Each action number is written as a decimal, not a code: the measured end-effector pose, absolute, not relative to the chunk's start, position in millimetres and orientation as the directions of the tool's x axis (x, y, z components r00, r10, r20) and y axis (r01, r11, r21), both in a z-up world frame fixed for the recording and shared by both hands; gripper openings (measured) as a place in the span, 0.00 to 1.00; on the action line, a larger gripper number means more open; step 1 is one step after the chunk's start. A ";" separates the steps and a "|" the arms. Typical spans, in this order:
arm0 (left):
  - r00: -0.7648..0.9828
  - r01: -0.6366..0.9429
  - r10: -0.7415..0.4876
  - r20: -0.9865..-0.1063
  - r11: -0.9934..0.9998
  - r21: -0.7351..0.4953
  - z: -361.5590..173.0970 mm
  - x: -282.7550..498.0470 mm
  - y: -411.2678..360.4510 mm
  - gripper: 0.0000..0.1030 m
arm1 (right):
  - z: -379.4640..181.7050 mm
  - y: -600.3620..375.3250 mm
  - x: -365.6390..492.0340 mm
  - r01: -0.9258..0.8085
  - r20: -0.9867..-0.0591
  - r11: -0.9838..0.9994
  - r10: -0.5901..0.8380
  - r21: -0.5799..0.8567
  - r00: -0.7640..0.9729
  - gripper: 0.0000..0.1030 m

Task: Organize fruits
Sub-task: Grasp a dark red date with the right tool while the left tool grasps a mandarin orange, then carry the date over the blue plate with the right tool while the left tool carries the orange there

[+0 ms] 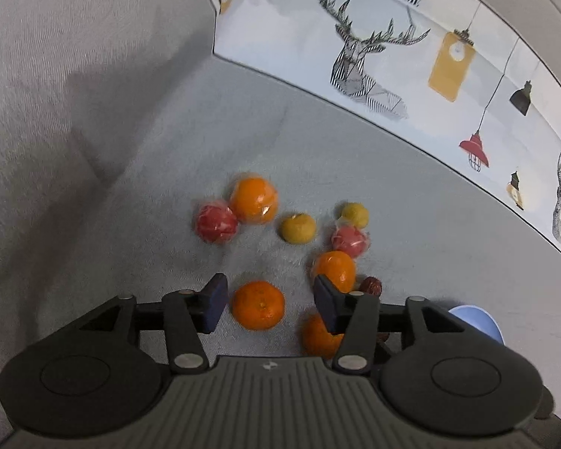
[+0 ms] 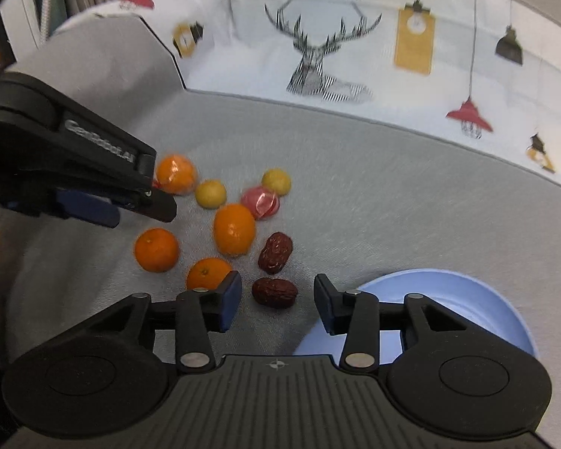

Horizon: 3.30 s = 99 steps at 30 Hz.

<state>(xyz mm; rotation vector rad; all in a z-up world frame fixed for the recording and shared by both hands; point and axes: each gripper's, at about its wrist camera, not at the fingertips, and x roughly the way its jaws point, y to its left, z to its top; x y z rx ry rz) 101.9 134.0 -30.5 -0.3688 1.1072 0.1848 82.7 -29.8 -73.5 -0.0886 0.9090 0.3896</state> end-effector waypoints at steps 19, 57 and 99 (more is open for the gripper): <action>0.324 -0.301 0.009 -0.946 0.949 -0.094 -59.6 113.2 121.0 0.46 | -98.1 -11.8 89.6 -0.387 -0.815 0.922 0.240 0.021 0.527 0.33; 0.597 -0.077 -0.018 -0.802 0.994 -0.080 1.4 63.6 59.1 0.37 | -20.1 -160.0 13.6 -0.180 -0.692 0.981 0.178 0.069 0.699 0.33; 0.593 0.062 -0.152 -0.791 0.988 -0.143 -10.5 66.3 27.6 0.37 | -27.4 -172.4 17.1 -0.174 -0.697 0.983 0.164 0.058 0.698 0.33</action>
